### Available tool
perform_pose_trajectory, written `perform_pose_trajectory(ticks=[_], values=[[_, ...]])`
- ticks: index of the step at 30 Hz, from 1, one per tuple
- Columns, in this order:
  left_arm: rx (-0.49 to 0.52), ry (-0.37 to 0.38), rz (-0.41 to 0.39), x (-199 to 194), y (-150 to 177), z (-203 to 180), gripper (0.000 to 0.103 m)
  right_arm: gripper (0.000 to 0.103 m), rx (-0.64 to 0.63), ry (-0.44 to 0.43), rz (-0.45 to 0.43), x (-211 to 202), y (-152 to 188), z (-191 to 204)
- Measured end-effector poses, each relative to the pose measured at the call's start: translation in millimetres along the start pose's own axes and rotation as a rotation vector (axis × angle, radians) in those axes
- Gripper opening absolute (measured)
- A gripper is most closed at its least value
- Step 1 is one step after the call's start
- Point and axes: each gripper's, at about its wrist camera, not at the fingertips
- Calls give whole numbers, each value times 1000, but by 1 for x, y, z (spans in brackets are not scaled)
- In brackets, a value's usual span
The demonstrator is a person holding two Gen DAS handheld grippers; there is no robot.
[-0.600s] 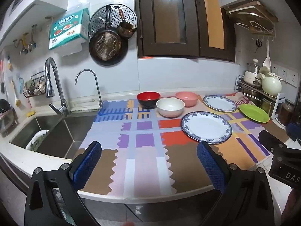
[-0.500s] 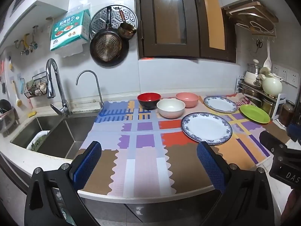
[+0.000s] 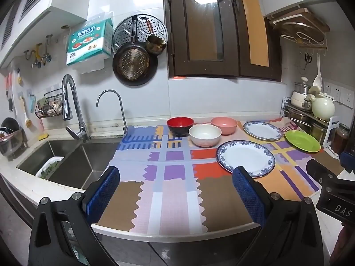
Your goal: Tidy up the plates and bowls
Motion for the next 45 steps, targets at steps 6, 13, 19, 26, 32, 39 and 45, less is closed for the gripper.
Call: perform_pose_trajectory(ticks=[6, 13, 19, 26, 32, 39, 45], values=[[-5, -1, -5, 1, 1, 4, 103, 102, 4, -9, 6, 1, 0, 1], [-6, 7, 4, 6, -2, 5, 103, 102, 1, -5, -2, 2, -1, 2], [-3, 15, 1, 9, -2, 4, 103, 102, 1, 5, -1, 3, -3, 2], [2, 20, 2, 11, -3, 3, 103, 102, 5, 9, -4, 3, -4, 3], [0, 19, 0, 12, -4, 4, 103, 102, 4, 9, -5, 4, -3, 3], [0, 16, 2, 13, -6, 5, 103, 102, 2, 6, -3, 5, -5, 3], [1, 12, 1, 15, -10, 8, 103, 102, 3, 5, -2, 6, -6, 4]])
Point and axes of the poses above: each gripper's, at about its wrist camera, not at the fingertips, and x roughly the way its jaws point, z to its left, y to its underside, and after that the axes turned 8 degrees about z, right-handed
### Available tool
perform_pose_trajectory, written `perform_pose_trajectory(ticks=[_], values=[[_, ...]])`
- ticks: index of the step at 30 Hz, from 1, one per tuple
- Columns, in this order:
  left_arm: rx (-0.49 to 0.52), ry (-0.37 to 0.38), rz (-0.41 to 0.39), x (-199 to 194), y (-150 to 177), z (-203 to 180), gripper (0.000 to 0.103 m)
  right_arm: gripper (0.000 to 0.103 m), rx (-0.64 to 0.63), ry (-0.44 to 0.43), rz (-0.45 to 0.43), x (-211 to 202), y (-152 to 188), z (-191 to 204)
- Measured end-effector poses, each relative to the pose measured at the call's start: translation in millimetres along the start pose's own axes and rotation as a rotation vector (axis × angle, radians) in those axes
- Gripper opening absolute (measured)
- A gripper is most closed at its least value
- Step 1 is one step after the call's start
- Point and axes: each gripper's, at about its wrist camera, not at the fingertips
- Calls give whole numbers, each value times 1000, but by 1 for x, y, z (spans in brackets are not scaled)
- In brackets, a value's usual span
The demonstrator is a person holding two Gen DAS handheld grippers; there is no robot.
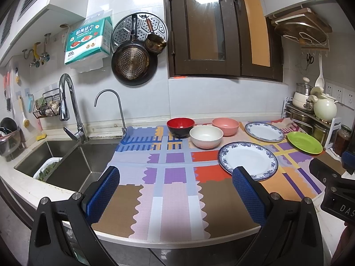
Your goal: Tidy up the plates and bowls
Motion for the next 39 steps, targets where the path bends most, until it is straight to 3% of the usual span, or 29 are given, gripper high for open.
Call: perform_pose_trajectory(ticks=[27, 39], values=[[5, 2, -15, 13, -6, 14, 103, 102, 4, -6, 9, 16, -9, 21], [54, 67, 38, 41, -5, 14, 103, 102, 37, 6, 35, 26, -7, 27]])
Point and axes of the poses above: each gripper's, at about its wrist camera, not at the fingertips, and x roughly the way its jaws point, z to its left, y to its underside, and after that the axes turned 8 degrees about z, right-handed
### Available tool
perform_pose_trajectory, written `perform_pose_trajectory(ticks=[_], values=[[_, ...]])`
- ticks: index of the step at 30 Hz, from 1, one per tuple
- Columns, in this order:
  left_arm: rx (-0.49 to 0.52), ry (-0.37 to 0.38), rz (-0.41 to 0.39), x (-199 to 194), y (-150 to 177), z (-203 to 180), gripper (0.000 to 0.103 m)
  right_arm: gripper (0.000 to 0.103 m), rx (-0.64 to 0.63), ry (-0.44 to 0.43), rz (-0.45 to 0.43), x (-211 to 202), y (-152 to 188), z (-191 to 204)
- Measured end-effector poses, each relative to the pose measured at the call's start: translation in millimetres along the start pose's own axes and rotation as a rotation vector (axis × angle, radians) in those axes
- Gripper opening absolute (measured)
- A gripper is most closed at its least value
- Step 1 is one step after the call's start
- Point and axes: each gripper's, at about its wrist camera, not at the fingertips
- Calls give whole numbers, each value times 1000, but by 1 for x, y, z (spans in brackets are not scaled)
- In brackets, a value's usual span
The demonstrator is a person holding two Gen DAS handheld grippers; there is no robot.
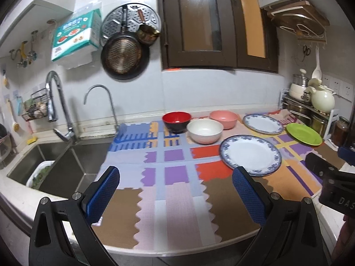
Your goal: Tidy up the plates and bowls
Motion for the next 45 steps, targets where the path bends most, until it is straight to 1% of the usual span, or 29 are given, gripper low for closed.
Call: perform_pose_trajectory(ticks=[2, 7, 10, 12, 14, 16, 19, 22, 24, 26, 31, 33, 34, 36, 40, 42, 44, 45], values=[[6, 3, -1, 7, -3, -6, 103, 102, 1, 4, 10, 6, -4, -3], [9, -7, -4, 33, -19, -24, 103, 102, 7, 16, 2, 28, -17, -17], [5, -8, 5, 53, -35, -38, 103, 102, -1, 15, -14, 47, -30, -28], [-1, -8, 3, 65, -44, -46, 103, 102, -1, 9, -10, 61, -43, -36], [-4, -22, 19, 79, -51, -55, 103, 102, 2, 2, -21, 75, -55, -46], [-17, -18, 43, 94, -54, -64, 103, 102, 3, -3, -29, 89, -65, -54], [-32, -35, 62, 109, -56, -73, 102, 102, 7, -14, -16, 110, -73, -65], [-31, -37, 96, 126, -60, -81, 102, 102, 13, -32, 27, 136, -77, -75], [-28, -42, 111, 138, -63, -86, 98, 102, 24, -40, 61, 151, -77, -80], [-21, -41, 131, 152, -66, -91, 98, 102, 30, -44, 97, 169, -79, -86], [-15, -18, 215, 194, -64, -102, 95, 102, 44, -12, 155, 204, -79, -95], [-14, -15, 244, 210, -61, -107, 92, 101, 43, -2, 176, 217, -78, -97], [-16, -13, 258, 217, -60, -108, 91, 100, 41, 3, 190, 225, -77, -99], [-19, 1, 295, 232, -58, -111, 88, 94, 42, 8, 220, 239, -75, -102], [-12, 17, 344, 258, -54, -119, 83, 89, 63, 10, 282, 269, -69, -109], [-13, 26, 373, 269, -51, -121, 76, 87, 61, 10, 302, 279, -67, -109], [-12, 36, 404, 281, -48, -124, 72, 84, 58, 19, 318, 290, -65, -112], [-12, 41, 417, 285, -47, -125, 72, 82, 58, 21, 324, 294, -65, -113]])
Point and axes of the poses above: each gripper's, at about its wrist camera, not at the fingertips, and x roughly the way its jaws point, z to its left, y to its underside, and after that the axes turned 8 degrees about z, right-handed
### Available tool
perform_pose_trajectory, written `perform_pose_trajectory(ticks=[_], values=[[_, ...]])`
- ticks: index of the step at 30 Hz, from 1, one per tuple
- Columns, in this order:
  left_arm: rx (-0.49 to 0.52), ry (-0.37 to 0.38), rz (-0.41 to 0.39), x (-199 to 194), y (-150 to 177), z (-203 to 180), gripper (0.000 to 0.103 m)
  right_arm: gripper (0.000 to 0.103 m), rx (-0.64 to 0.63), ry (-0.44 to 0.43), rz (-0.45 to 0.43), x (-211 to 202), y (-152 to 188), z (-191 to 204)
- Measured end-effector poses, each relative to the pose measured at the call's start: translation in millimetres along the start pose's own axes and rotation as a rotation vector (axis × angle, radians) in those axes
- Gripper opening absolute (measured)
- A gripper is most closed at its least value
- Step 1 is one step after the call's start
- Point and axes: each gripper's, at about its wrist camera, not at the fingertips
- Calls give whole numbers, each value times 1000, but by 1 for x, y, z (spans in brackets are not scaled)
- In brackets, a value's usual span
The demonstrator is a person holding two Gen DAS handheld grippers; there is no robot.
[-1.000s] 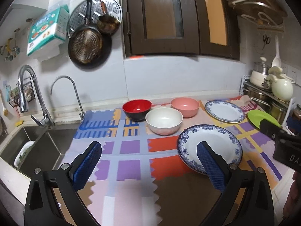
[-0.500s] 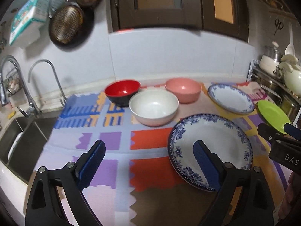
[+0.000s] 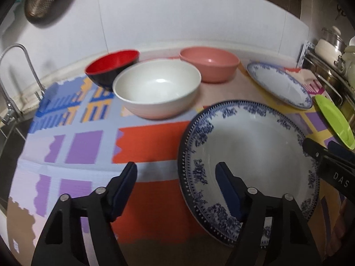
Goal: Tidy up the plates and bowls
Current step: 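Close both grippers on the rim of the large blue-and-white plate, then lift the blue-and-white plate with both grippers and carry it toward the sink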
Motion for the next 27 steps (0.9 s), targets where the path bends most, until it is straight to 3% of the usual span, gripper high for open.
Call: perform_pose_trajectory(ticks=[13, 15, 23, 27], values=[[-1, 39, 64, 22, -4, -9, 57, 62, -9, -25, 73, 31, -4, -5], [0, 46, 66, 22, -5, -10, 48, 56, -2, -38, 86, 33, -3, -6], [-6, 69, 66, 22, -6, -10, 37, 35, -30, -69, 103, 34, -5, -4], [2, 67, 55, 21, -5, -9, 36, 35, -49, -52, 104, 33, -5, 0]])
Point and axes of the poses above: each gripper's, at about its wrist camera, not at the fingertips, and x roughly the way its jaws point, z to its left, y to its underside, and after that the axes turned 8 degrees about z, right-handed
